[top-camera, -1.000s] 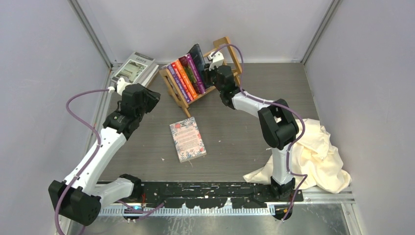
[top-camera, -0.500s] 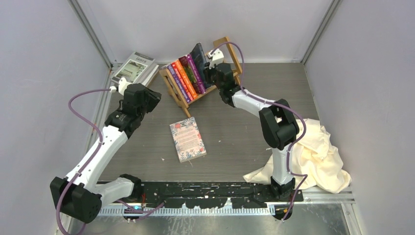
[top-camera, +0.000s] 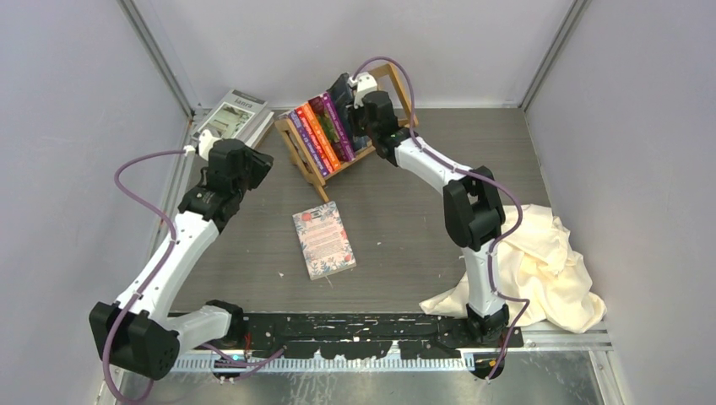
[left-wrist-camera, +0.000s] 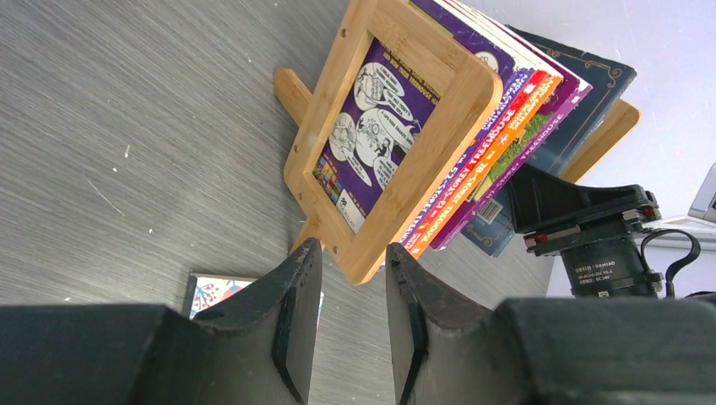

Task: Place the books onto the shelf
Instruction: Place the book on the shelf.

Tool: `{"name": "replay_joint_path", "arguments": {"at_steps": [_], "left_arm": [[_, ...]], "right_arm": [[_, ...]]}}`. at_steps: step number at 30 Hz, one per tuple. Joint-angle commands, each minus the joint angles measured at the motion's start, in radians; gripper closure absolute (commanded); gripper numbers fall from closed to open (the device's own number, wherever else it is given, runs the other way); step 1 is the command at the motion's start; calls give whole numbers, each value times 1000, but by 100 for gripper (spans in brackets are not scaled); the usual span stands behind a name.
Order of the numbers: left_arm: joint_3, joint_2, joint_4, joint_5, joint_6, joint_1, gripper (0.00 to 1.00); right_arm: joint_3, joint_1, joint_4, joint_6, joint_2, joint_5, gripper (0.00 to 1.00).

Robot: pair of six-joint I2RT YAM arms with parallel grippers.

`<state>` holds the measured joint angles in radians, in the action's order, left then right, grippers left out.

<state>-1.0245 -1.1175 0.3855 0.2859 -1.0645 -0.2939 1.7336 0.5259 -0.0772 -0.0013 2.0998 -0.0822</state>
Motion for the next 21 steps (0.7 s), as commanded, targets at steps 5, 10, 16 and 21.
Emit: {"name": "replay_joint_path", "arguments": {"at_steps": [5, 10, 16, 21], "left_arm": [[-51, -24, -64, -34, 7, 26, 66], [-57, -41, -73, -47, 3, 33, 66], [-71, -50, -70, -62, 4, 47, 66], [-69, -45, -60, -78, -1, 64, 66]], "right_arm": [[142, -16, 71, -3, 42, 28, 63], [228, -25, 144, -2, 80, 40, 61], [339, -29, 216, 1, 125, 51, 62], [429, -32, 284, 23, 159, 67, 95]]}}
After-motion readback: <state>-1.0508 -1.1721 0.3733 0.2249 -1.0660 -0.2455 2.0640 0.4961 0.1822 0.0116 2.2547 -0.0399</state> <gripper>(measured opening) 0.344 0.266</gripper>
